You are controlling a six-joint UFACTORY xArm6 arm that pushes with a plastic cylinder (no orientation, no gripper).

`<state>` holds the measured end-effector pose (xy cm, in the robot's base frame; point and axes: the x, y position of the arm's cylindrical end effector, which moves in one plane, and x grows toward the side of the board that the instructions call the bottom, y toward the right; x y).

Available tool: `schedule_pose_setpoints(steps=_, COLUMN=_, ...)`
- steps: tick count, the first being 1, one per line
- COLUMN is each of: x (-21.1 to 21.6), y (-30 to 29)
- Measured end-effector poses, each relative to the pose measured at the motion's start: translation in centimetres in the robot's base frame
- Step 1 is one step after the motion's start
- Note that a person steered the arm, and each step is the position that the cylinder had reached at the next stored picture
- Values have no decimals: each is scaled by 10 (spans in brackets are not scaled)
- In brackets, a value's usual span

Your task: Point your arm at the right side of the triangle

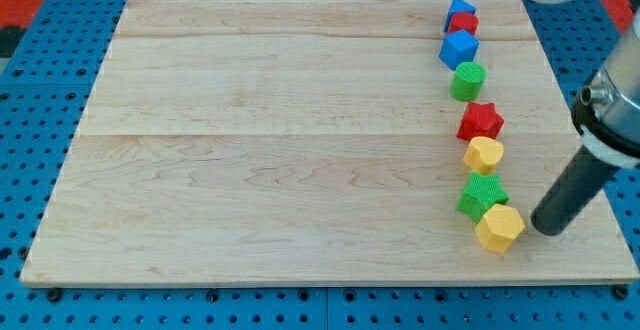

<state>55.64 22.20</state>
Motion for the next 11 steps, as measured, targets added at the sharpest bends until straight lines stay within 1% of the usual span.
schedule_pose_setpoints(steps=1, x=-53, y=-2)
schedule_pose_setpoints(steps=2, x=-128, y=-10)
schedule_pose_setpoints(steps=3, x=-187, y=19)
schedule_pose_setpoints(steps=4, x=-262, y=24)
schedule_pose_setpoints(steps=5, x=-296, y=52)
schedule_pose_setpoints(steps=6, x=-312, y=56)
schedule_pose_setpoints(steps=7, x=-316, y=54)
schedule_pose_setpoints(steps=10, x=-321, y=54)
schedule_pose_setpoints(steps=11, x=-315, y=54)
